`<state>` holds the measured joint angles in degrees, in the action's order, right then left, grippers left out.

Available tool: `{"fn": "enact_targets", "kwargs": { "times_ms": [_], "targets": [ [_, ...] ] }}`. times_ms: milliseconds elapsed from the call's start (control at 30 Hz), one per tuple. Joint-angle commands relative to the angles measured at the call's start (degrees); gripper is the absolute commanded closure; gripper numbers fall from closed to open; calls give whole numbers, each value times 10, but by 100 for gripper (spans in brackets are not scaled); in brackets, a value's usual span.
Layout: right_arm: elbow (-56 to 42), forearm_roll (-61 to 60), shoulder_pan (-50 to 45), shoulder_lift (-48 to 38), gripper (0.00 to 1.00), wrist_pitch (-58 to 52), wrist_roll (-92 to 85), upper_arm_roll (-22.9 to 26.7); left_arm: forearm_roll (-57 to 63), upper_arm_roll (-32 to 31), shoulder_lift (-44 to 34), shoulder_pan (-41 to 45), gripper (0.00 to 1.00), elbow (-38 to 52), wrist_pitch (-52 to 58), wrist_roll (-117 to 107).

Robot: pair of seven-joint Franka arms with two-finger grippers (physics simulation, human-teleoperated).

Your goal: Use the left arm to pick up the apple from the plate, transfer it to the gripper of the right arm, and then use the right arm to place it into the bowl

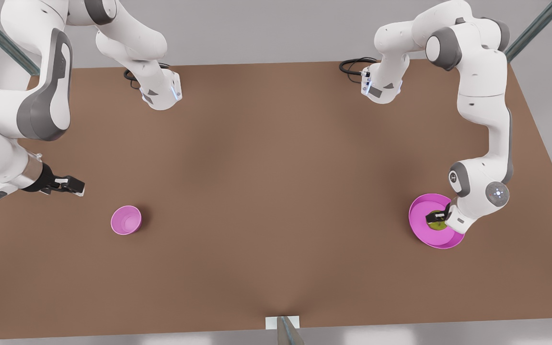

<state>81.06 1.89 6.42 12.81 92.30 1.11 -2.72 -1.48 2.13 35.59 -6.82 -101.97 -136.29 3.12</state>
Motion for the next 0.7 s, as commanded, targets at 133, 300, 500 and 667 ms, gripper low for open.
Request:
{"fn": "enact_targets", "kwargs": {
  "times_ms": [133,300,500,667],
  "targets": [
    [0,-4,3,0,0,0,-3,1,1,1,17,-1,0,0,-11,14],
    [0,-4,8,2,0,2,-3,1,2,0,29,-1,0,0,-19,14],
    [0,-4,9,2,0,2,-4,0,1,1,32,-1,9,0,-25,14],
    [0,-4,9,2,0,2,-3,1,2,0,28,1,9,0,-22,14]
  ]
}}
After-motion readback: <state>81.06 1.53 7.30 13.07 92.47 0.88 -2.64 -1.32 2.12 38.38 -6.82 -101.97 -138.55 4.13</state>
